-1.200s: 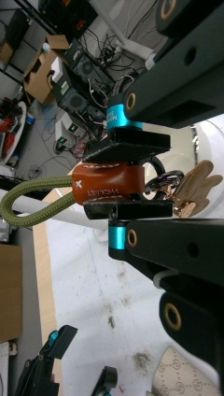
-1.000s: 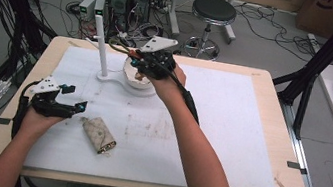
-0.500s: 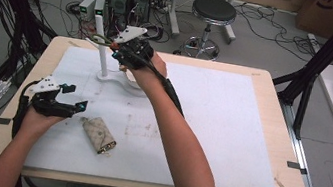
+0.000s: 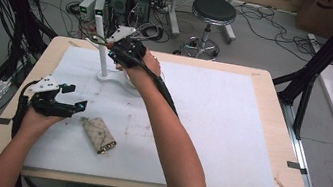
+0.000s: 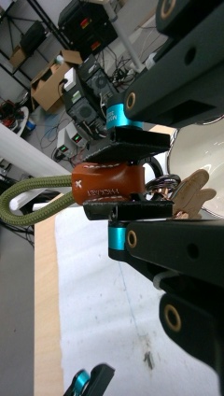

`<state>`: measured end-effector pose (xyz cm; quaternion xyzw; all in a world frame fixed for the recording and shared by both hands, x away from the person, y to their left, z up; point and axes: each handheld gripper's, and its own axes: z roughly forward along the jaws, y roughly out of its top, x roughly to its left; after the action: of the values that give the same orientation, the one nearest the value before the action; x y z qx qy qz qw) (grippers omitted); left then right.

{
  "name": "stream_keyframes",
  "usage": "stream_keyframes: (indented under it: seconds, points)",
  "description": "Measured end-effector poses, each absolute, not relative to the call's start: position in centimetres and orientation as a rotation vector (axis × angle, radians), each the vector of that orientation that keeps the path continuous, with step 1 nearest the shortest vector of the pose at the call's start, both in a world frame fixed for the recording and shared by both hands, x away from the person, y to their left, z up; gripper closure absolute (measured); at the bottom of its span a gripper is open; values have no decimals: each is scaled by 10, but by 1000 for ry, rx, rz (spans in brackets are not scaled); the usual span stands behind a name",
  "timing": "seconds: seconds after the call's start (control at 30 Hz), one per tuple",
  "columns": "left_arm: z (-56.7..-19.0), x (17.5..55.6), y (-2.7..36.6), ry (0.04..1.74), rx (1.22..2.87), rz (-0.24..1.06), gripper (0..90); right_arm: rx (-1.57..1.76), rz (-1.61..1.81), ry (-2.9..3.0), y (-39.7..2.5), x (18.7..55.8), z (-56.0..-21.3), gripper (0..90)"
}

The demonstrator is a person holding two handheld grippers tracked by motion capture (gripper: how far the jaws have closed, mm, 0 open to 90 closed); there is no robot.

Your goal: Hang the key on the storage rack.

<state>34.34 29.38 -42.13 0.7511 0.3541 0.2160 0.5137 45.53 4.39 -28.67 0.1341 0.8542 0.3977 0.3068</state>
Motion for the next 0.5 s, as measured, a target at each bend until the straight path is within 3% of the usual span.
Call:
stream_keyframes:
  seconds: [0.23,0.3,0.4,0.5]
  points:
    - [-421,343,294,851,1806,519,182,400,991,2261,46,462,-296,665]
    - [-420,343,294,849,1808,520,182,427,990,2256,45,464,-298,525]
    - [-421,343,294,850,1807,518,182,450,1014,2248,44,463,-299,413]
    - [-420,343,294,846,1806,519,182,450,1050,2235,35,459,-297,373]
